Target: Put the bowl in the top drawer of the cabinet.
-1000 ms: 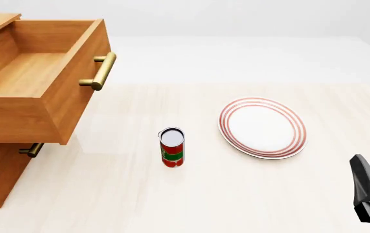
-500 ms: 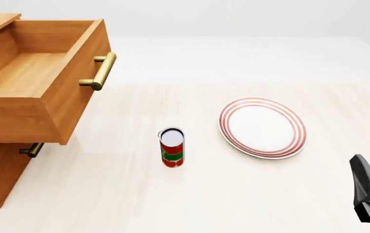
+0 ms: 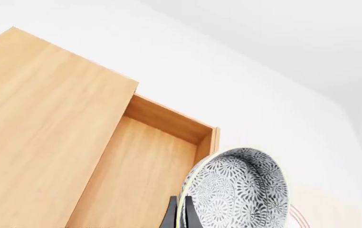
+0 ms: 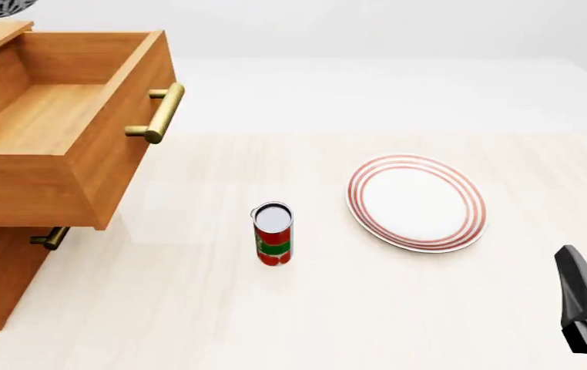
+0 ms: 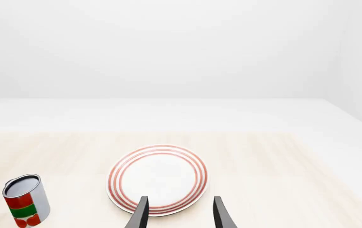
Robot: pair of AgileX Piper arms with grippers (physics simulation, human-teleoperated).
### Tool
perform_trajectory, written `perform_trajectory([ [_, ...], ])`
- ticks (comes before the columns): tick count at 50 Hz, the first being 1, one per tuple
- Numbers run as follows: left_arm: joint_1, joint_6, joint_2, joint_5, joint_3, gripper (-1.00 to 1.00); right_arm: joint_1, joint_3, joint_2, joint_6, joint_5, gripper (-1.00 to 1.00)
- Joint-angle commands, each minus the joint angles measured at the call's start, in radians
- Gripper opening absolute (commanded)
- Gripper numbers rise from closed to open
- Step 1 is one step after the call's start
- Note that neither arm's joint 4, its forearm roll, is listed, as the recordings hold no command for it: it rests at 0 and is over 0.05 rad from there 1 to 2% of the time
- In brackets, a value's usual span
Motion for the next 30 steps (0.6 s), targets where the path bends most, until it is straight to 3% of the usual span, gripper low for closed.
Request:
perform_trajectory([
  [1, 0.015, 0.010, -0.001, -0.008, 0.019, -1.00, 0.000, 0.000, 0.000, 0.000, 0.000, 1.00],
  [30, 0.012, 0.028, -0.004, -0.022, 0.091, -1.00, 0.000, 0.000, 0.000, 0.000, 0.000, 1.00],
])
